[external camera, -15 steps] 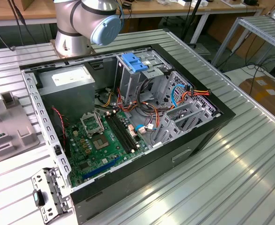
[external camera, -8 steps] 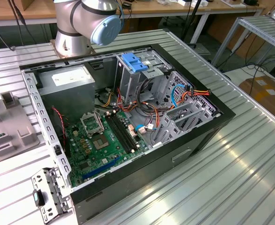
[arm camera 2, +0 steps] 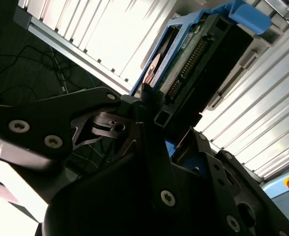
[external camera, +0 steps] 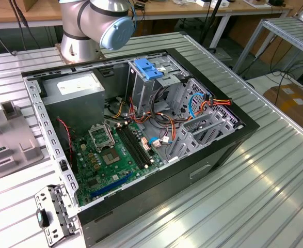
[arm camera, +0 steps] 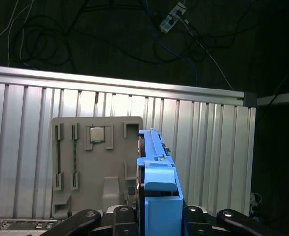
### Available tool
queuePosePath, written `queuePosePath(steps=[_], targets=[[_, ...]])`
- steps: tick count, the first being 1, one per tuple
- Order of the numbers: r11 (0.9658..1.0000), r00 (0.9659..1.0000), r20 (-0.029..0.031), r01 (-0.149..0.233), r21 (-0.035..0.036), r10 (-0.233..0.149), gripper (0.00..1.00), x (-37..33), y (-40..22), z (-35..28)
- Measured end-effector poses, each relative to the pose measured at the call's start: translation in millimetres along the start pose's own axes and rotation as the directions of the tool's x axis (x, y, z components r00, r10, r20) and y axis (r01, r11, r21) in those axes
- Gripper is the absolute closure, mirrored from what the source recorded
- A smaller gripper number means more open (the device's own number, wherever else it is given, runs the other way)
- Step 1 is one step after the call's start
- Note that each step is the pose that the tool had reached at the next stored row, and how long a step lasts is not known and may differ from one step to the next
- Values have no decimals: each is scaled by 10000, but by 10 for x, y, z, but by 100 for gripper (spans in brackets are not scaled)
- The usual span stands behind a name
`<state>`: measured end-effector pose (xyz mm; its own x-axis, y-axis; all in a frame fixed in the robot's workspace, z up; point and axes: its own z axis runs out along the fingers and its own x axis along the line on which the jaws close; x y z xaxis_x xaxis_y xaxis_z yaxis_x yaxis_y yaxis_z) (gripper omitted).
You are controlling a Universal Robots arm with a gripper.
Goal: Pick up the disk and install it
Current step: 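Pick up the disk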
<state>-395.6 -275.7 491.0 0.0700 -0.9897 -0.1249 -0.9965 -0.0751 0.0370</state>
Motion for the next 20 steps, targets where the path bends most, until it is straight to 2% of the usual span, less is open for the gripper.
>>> queuePosePath(steps=[7,20], targets=[[10000,10000,0,0,0,0,64,9,-21,-2],[10000,10000,0,0,0,0,64,23,-105,-6]])
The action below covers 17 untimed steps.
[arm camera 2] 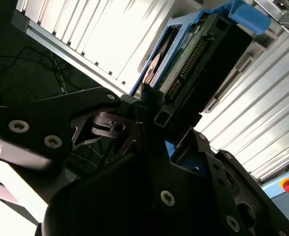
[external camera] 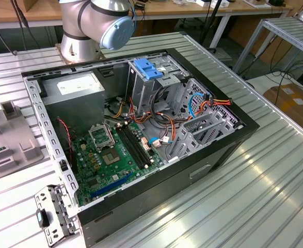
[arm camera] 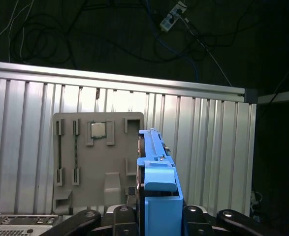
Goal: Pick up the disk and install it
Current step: 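Pick up the disk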
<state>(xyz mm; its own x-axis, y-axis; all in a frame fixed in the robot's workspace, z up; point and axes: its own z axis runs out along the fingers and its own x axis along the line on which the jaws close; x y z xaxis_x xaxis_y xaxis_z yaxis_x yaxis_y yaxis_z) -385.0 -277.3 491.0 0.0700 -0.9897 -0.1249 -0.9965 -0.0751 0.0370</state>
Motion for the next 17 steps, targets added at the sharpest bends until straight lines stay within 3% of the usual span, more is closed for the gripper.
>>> queuePosePath(steps=[17], targets=[[10000,10000,0,0,-1,0,64,11,-110,-5]])
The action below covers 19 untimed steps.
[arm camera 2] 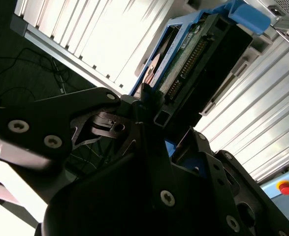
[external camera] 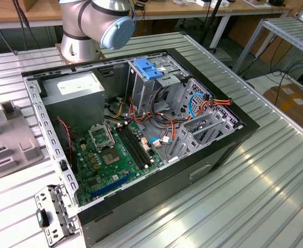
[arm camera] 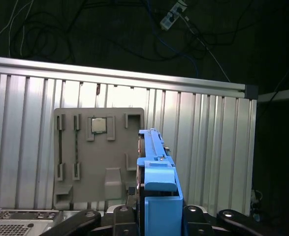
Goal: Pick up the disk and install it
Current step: 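Pick up the disk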
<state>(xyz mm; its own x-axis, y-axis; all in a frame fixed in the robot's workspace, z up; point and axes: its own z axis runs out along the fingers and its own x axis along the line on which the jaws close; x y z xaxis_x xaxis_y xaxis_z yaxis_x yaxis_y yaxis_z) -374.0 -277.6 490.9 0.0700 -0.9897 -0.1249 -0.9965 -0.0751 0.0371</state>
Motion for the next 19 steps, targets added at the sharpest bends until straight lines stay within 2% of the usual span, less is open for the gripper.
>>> queuePosePath(steps=[19], targets=[[10000,10000,0,0,0,0,64,11,-150,-5]])
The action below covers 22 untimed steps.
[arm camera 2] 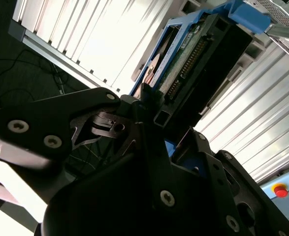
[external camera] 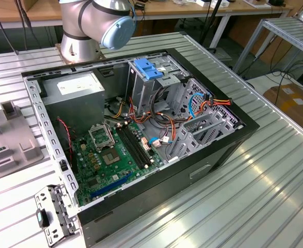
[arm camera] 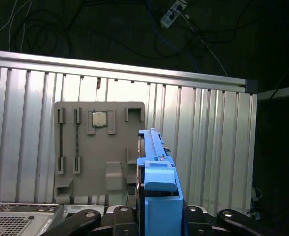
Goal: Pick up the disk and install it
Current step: 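Pick up the disk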
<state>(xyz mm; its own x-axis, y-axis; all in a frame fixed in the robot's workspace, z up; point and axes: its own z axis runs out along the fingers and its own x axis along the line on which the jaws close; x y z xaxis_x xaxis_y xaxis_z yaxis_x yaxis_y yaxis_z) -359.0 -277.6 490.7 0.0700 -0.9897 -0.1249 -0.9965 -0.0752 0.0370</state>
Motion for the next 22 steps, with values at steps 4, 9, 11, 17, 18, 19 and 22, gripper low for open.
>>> queuePosePath(steps=[4,9,11,17,18,19,22], targets=[[10000,10000,0,0,0,0,64,3,-37,-1],[10000,10000,1,0,0,0,64,5,-74,-2],[10000,10000,0,-1,0,1,64,6,-87,-2],[10000,10000,0,0,0,0,64,9,-123,-3],[10000,10000,0,0,1,0,64,9,-128,-3],[10000,10000,0,0,1,0,64,10,-137,-3],[10000,10000,0,0,0,0,64,12,-160,-4]])
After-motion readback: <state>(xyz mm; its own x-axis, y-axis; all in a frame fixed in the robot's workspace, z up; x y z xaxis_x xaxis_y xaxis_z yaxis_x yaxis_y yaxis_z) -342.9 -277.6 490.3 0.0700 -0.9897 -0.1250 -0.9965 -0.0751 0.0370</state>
